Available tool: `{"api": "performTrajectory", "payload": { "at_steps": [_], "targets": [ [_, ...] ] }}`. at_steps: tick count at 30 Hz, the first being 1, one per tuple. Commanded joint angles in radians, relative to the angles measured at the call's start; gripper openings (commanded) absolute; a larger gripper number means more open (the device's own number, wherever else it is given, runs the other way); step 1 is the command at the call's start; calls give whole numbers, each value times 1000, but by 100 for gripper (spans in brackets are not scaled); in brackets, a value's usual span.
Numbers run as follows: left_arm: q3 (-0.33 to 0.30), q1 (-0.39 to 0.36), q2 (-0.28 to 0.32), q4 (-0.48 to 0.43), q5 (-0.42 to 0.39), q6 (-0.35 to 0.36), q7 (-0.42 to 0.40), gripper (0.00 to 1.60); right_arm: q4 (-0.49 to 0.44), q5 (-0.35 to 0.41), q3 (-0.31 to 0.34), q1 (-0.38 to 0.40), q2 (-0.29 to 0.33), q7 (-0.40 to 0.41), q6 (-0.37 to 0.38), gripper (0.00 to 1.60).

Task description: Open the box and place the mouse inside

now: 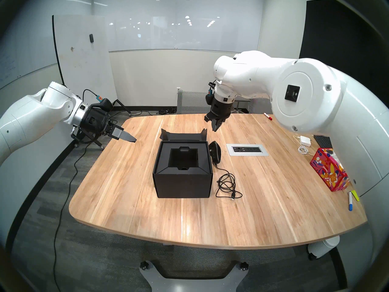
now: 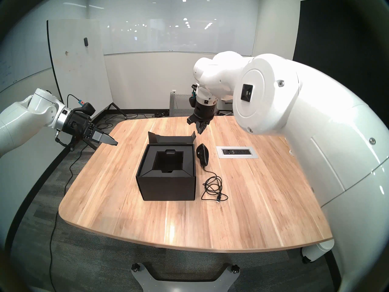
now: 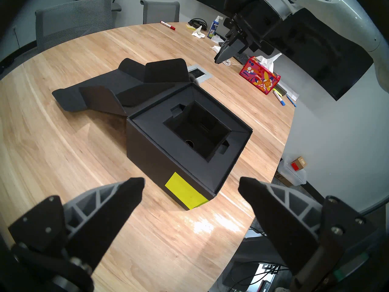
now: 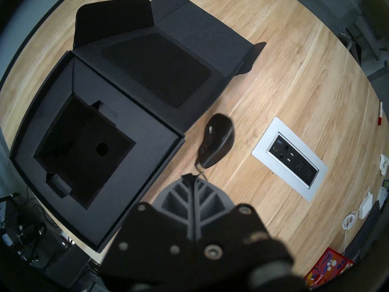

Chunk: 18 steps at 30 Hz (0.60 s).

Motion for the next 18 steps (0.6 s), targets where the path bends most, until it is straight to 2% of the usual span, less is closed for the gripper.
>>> {"api": "performTrajectory", "payload": {
  "at_steps": [1, 12, 18],
  "targets": [
    [-14, -20, -1, 0, -8, 1, -23, 160, 36, -2, 2, 39, -22, 76, -2, 0],
    [-13, -20, -1, 0, -9, 0, -24, 160, 64, 3, 2, 15, -24, 74, -2, 0],
    [-12, -21, -1, 1, -8, 0, -26, 160, 69, 22, 3, -4, 1, 76, -2, 0]
  ]
}}
